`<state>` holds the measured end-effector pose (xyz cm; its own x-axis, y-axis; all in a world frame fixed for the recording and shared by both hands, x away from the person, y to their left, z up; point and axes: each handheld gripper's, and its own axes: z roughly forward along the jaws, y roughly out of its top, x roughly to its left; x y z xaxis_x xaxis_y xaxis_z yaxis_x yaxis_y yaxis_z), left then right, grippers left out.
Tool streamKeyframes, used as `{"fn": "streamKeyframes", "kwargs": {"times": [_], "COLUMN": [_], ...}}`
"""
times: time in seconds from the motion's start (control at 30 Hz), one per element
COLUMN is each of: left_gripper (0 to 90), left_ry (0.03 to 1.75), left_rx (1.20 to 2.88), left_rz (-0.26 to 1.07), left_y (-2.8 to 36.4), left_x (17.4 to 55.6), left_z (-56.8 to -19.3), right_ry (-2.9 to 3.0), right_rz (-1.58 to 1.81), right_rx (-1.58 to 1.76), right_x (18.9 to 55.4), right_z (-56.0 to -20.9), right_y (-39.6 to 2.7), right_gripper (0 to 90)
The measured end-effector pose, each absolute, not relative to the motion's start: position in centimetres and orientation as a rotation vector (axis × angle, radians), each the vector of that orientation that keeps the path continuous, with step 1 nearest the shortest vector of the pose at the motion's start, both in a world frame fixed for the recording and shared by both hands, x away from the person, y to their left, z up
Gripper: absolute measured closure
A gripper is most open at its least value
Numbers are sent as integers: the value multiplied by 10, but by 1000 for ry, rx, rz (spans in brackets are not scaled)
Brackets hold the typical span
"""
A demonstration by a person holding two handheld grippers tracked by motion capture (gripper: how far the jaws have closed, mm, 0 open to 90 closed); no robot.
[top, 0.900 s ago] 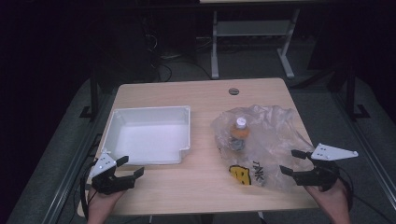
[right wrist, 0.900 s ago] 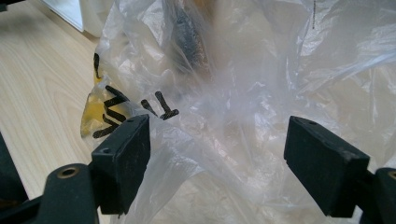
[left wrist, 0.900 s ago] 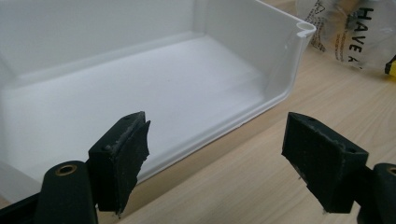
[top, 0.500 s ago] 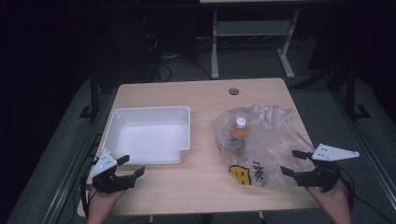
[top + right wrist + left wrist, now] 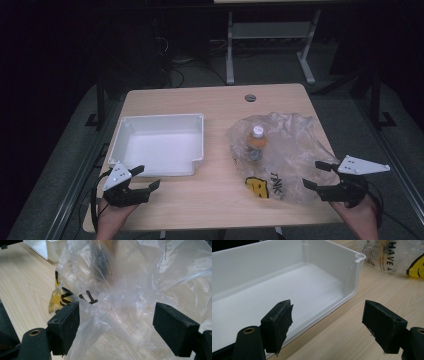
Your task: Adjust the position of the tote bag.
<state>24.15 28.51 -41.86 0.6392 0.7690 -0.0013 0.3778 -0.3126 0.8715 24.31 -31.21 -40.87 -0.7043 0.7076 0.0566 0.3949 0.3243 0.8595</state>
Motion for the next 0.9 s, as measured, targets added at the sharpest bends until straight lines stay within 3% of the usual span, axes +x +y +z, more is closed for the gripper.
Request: {"fn": "streamKeyframes", "kwargs": {"times": [0.9], "left_gripper": [252], "left_ry": [595], "left_rx": [2056], "left_rz": [343], "left_y": [243], "left_x": [263], "left_z": [-379], "right_ry": [2300], "right_rz": [1338], "right_rx": [963], "right_x": [250], "right_z": [-408], "right_y": [-309], "right_gripper": [194]}}
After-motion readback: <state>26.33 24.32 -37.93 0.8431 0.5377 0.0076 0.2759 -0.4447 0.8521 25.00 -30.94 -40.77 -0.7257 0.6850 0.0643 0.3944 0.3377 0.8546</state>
